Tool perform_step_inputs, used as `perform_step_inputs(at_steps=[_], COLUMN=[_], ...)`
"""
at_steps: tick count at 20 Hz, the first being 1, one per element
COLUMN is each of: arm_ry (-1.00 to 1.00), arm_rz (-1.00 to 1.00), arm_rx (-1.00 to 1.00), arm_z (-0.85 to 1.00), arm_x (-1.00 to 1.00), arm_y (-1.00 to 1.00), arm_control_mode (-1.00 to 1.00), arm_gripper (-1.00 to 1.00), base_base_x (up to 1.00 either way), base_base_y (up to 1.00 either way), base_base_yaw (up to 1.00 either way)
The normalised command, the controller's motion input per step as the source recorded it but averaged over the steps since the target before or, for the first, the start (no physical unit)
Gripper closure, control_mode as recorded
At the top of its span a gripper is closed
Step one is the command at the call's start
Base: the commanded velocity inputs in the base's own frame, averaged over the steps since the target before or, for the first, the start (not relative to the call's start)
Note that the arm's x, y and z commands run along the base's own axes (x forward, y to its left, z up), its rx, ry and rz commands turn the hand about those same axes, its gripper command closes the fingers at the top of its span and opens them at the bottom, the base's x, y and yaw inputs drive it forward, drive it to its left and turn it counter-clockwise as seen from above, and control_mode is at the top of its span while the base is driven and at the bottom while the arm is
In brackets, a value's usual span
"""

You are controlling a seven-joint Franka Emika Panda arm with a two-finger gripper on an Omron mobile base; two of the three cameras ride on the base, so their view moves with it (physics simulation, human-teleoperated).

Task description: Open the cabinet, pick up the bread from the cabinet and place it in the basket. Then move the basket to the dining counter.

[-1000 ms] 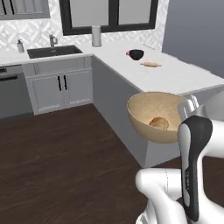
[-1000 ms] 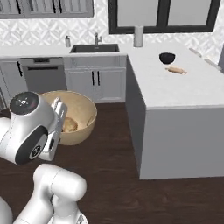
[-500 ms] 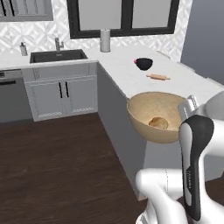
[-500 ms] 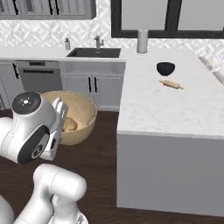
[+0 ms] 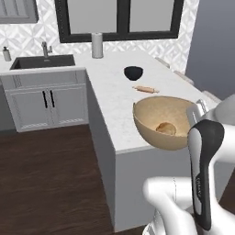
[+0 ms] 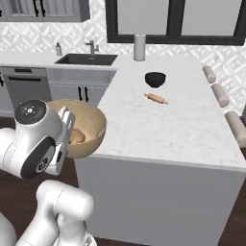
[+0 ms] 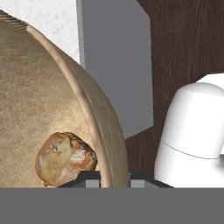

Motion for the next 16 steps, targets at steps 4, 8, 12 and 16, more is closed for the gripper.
perform_step_inputs(at_steps=[4, 8, 12, 16], arm_ry=[0.00, 0.00, 0.00, 0.06], arm_rz=[0.00, 0.00, 0.00, 0.07], arm_rx=[0.00, 0.00, 0.00, 0.03], arm_z=[0.00, 0.00, 0.00, -0.25], arm_x=[0.00, 0.00, 0.00, 0.71], arm_y=[0.00, 0.00, 0.00, -0.16], arm_control_mode=[1.00, 1.00, 1.00, -1.00], arm_gripper=[1.00, 1.00, 1.00, 1.00], base_base_x=[0.69, 0.56, 0.62, 0.18], base_base_y=[-0.64, -0.60, -0.34, -0.07], base_base_yaw=[0.17, 0.14, 0.10, 0.02])
